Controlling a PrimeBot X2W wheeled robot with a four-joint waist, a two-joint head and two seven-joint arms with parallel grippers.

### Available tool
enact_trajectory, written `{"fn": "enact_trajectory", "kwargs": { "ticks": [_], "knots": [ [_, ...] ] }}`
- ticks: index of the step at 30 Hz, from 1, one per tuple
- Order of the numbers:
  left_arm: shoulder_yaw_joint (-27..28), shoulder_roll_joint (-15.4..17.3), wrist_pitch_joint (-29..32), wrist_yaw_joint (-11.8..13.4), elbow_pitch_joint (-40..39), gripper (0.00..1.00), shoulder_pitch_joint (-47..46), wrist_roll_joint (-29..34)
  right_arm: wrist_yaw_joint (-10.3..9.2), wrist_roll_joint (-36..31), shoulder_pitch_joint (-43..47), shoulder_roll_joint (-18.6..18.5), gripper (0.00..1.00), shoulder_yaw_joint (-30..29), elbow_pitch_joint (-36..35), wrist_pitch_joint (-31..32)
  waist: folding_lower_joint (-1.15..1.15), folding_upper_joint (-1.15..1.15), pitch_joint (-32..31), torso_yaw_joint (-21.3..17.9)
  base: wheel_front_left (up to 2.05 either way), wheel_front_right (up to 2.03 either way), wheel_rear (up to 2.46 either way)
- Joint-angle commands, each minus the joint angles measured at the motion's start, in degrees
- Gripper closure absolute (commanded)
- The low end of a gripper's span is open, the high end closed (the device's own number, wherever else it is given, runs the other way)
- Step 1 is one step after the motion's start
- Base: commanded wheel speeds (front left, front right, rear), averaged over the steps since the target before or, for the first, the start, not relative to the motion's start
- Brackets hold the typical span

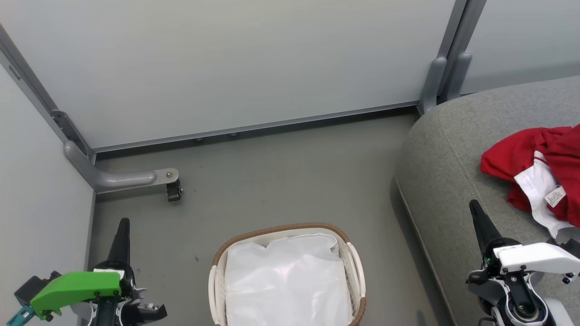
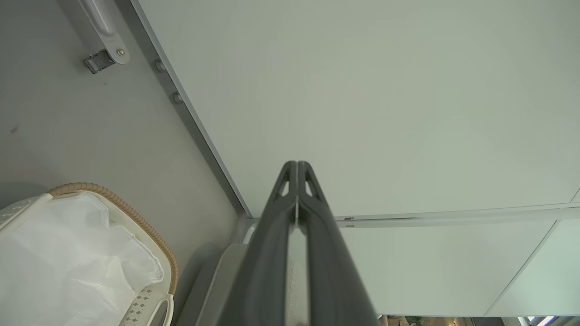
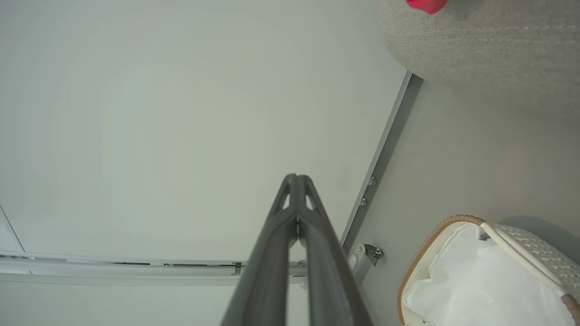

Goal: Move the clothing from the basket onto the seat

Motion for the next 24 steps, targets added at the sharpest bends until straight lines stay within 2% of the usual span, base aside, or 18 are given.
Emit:
{"fn": "enact_trajectory", "kwargs": {
  "ticks": [1,24],
  "knots": [
    [0.35,0.37,0.35,-0.44,-0.45,1.00,-0.92,-1.32,-0.01,1.35,0.82,-0.36,1.00,-0.22,-0.51,0.37,0.00,0.00,-0.07,0.02,0.00,0.00,0.00],
    [0.91,0.41,2.57,-1.07,-0.89,1.00,-1.34,-9.10,-0.01,9.67,1.68,-0.38,1.00,-0.73,-1.66,2.50,0.00,0.00,-1.05,0.27,0.00,0.00,0.00]
  ]
}}
